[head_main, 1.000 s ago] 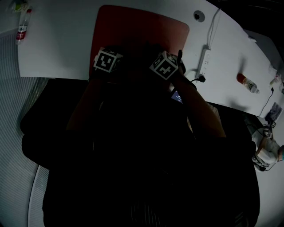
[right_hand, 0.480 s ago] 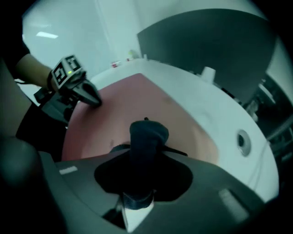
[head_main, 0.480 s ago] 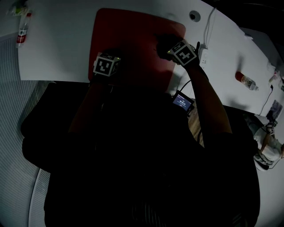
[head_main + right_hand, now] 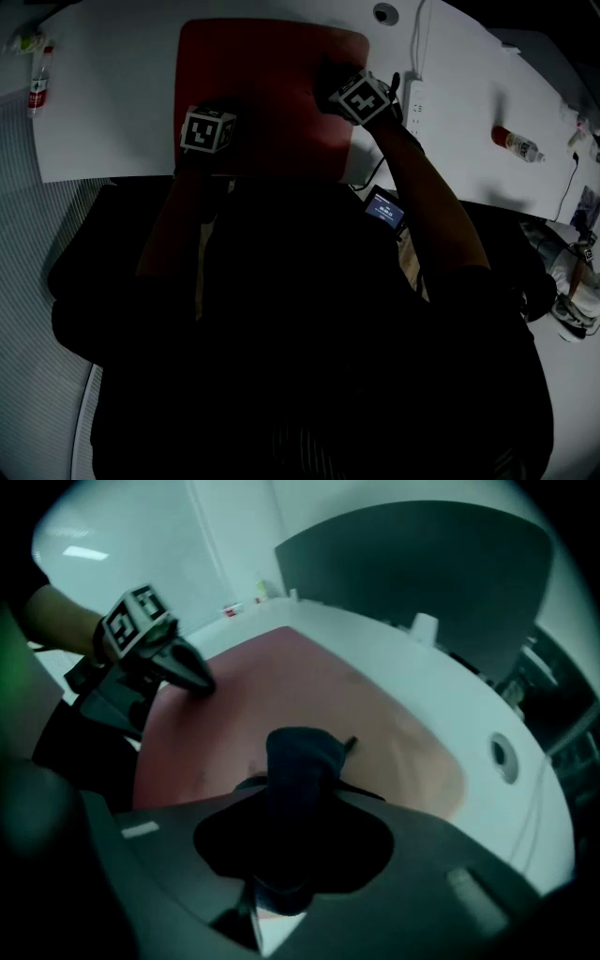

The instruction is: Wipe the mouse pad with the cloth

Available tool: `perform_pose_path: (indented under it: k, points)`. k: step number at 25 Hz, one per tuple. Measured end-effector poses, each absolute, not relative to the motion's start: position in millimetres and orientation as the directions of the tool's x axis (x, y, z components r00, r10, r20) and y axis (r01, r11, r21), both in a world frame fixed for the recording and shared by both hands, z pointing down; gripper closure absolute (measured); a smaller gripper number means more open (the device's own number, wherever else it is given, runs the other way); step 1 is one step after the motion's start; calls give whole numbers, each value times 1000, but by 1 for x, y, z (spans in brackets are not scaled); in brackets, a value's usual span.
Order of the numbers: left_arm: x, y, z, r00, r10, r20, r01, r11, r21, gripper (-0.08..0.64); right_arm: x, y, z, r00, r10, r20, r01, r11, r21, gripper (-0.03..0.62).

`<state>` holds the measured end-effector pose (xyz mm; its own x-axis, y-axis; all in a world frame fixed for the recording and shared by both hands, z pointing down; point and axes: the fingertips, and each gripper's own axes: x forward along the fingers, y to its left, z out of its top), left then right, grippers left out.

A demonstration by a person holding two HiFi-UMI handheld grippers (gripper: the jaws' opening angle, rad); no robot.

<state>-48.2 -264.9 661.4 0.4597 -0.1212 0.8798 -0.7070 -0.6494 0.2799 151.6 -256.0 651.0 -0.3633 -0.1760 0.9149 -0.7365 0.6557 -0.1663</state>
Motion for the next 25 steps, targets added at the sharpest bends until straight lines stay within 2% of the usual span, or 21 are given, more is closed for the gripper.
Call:
perform_pose_path:
  k: [3, 7, 9, 10, 13, 17, 22, 25]
  points:
    - [-49, -268, 665, 459, -152, 875, -713, -651, 261, 560, 85, -206, 652, -437, -48, 898, -575, 783, -238, 492]
    - [-46, -268, 663, 434, -108, 894, -708, -655, 264, 560, 23, -147, 649, -473, 137, 870, -341, 882, -325, 491]
    - [-50, -263, 666, 408, -82, 909, -700, -668, 254, 560, 14, -137, 649, -468, 169, 867, -306, 890, -339, 491]
    - [-50, -261, 666, 406, -80, 910, -705, -661, 256, 560, 15, -138, 648, -480, 164, 862, -330, 877, -350, 491]
    - [-52, -260, 668, 400, -89, 912, -747, -608, 268, 560, 37, -153, 628, -544, 75, 835, -491, 779, -390, 491]
    - [-52, -260, 661, 419, -110, 901, -770, -569, 289, 560, 66, -176, 549, -719, -139, 681, -585, 649, -486, 491]
    - [0, -267, 561, 654, -248, 715, -658, -653, 375, 560, 147, -197, 455, -692, -485, 535, -721, 497, -483, 491]
    - [33, -271, 483, 754, -316, 576, -595, -702, 392, 560, 186, -202, 393, -647, -631, 428, -757, 466, -457, 491]
